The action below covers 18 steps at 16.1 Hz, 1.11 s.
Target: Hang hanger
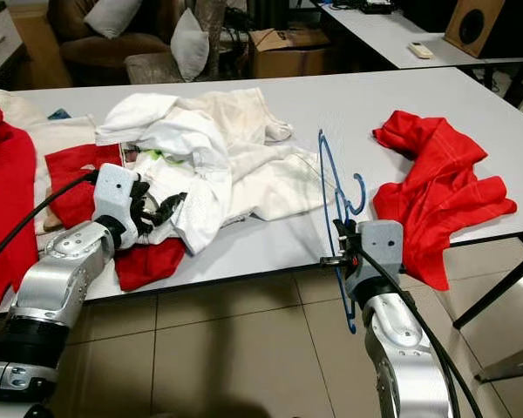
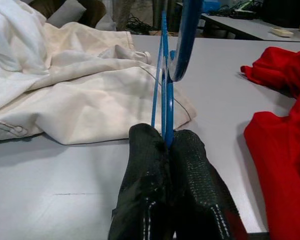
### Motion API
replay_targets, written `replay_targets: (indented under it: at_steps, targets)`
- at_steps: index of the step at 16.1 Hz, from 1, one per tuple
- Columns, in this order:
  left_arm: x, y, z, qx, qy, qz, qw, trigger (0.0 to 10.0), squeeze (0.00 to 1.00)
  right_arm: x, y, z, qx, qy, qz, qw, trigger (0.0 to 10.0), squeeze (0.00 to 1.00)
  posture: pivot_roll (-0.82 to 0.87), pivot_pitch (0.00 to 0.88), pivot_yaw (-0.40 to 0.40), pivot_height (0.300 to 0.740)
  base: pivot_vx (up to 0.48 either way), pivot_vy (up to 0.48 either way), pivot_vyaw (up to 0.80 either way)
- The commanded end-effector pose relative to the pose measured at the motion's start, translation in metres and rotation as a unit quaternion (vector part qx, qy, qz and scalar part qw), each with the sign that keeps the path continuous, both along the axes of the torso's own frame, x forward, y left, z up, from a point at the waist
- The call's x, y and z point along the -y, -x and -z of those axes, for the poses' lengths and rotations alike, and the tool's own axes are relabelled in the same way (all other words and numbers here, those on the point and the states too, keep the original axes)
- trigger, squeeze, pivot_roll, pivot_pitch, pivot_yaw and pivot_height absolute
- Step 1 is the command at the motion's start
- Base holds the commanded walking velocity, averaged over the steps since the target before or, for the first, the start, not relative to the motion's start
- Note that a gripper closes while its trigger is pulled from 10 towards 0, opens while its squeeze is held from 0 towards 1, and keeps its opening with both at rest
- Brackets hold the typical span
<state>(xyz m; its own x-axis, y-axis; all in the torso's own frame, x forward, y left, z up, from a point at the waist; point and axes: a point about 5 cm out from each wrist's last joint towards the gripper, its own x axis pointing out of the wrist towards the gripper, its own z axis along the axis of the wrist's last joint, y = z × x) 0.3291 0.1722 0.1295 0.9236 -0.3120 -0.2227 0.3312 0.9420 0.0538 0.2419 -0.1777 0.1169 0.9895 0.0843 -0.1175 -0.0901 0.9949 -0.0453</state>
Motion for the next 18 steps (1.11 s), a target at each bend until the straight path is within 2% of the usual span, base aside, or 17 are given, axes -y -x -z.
replay_targets:
  at_steps: [1,10,18]
  targets:
    - [0.000,-0.001,-0.004,0.003,0.009,-0.002,1.000,0.0,0.00,0.000,-0.002,-0.006,0.007,0.004,-0.003,1.000,10.0,0.00,-0.11,0.000,0.007,0.740,0.000,0.000,0.00]
    - [0.001,0.001,-0.004,0.002,0.011,0.011,1.000,0.0,0.00,-0.005,-0.002,-0.004,0.001,0.007,-0.009,1.000,10.0,0.00,-0.10,0.000,0.007,0.740,0.000,0.000,0.00]
    - [-0.002,0.001,-0.012,0.024,0.046,0.008,0.999,0.0,0.00,-0.011,-0.009,-0.003,0.003,0.008,-0.018,1.000,10.0,0.00,-0.07,0.000,-0.012,0.740,0.000,0.000,0.00]
